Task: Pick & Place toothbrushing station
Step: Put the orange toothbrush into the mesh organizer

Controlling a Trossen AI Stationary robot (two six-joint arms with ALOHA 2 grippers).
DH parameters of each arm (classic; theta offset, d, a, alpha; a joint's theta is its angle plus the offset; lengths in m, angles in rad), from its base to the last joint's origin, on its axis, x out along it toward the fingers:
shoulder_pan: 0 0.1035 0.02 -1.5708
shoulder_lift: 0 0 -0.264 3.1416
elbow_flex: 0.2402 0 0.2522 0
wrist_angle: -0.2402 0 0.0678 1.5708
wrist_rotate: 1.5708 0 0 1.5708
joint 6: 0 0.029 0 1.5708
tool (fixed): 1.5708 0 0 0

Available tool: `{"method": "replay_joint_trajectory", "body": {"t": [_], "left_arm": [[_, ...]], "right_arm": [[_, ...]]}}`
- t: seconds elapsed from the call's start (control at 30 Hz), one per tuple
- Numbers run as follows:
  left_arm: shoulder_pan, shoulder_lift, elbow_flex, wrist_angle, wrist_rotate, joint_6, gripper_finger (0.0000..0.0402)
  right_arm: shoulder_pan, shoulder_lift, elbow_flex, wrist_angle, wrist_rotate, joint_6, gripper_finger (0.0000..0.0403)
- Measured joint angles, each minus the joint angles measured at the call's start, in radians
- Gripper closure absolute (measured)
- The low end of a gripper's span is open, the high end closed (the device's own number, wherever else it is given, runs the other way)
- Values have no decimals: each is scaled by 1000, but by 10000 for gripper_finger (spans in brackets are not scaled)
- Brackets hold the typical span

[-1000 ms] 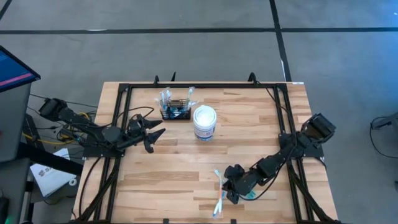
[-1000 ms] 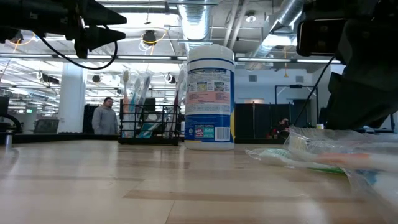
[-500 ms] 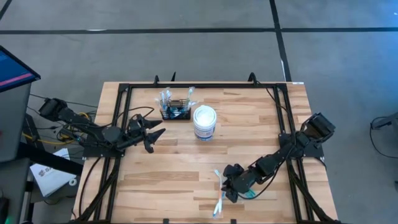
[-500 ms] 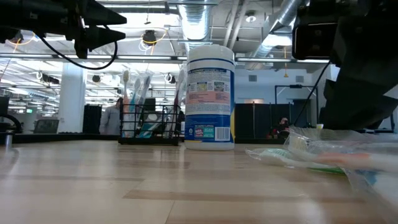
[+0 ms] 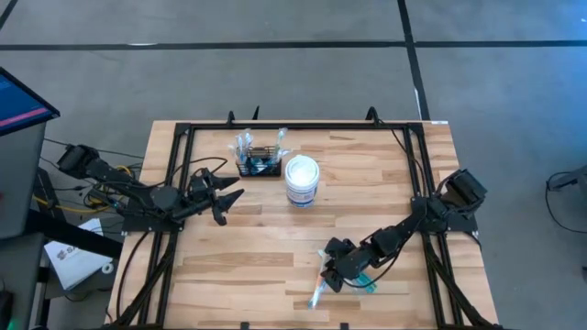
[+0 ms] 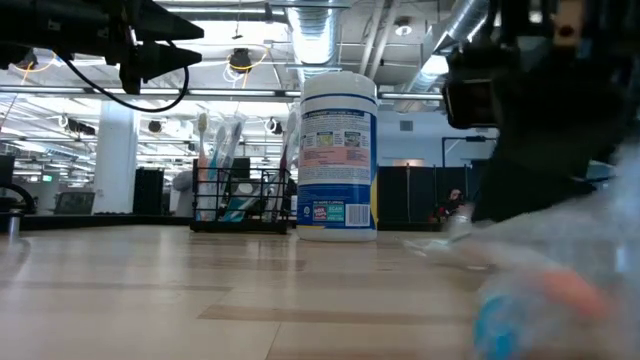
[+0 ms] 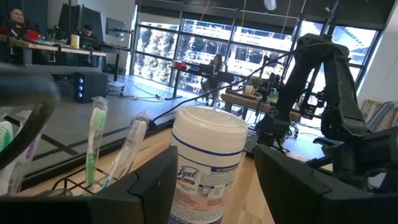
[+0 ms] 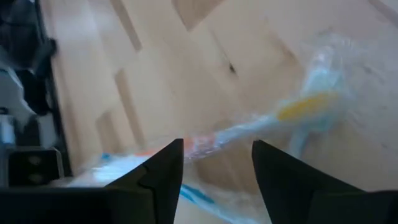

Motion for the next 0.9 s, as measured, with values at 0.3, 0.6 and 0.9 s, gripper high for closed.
{"method": "replay_joint_trajectory", "body": {"t": [0.3, 0.6, 0.9], "left_arm": [[0, 0, 0, 0, 1, 0, 193], [0, 0, 0, 0, 3, 0, 193], [0, 0, 0, 0, 3, 0, 193]], "right_arm": [[-43, 7, 2, 11, 3, 17, 239], [-89, 7, 2, 4, 7, -10, 303], [-99, 7, 2, 5, 7, -88, 397]]}}
